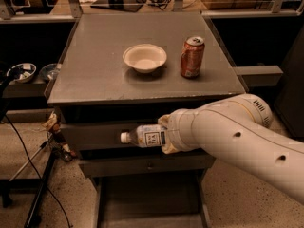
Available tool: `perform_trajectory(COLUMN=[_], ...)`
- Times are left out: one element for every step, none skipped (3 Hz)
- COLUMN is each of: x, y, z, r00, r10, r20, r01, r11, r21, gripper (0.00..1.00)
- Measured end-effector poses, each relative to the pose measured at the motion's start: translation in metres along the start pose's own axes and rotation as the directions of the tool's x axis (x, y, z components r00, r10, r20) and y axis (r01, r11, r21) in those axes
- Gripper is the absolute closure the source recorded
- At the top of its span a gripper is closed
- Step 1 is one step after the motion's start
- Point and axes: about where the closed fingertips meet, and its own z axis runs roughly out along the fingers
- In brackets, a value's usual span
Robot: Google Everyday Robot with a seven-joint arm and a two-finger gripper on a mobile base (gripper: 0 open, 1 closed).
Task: Pick blue plastic bottle from bottom drawer and place on counter
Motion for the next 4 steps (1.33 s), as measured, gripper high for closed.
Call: perform_trajectory(x=[0.000,-0.024,-0.026,-0.031], y=[0.000,-0.069,-0.072,-0.088], z=[0.000,-0.023,-0.024,-0.023], r00=[1.000,0.994,0.994,0.992], r10=[0.000,-0.105,-0.106,-0.129], r20=[0.000,-0.009,-0.008,0.004], r01=[0.000,0.105,0.106,0.128], r11=[1.0000,0.9918,0.9915,0.9875], r21=[0.000,0.072,0.076,0.092], gripper=[1.00,1.00,1.00,1.00])
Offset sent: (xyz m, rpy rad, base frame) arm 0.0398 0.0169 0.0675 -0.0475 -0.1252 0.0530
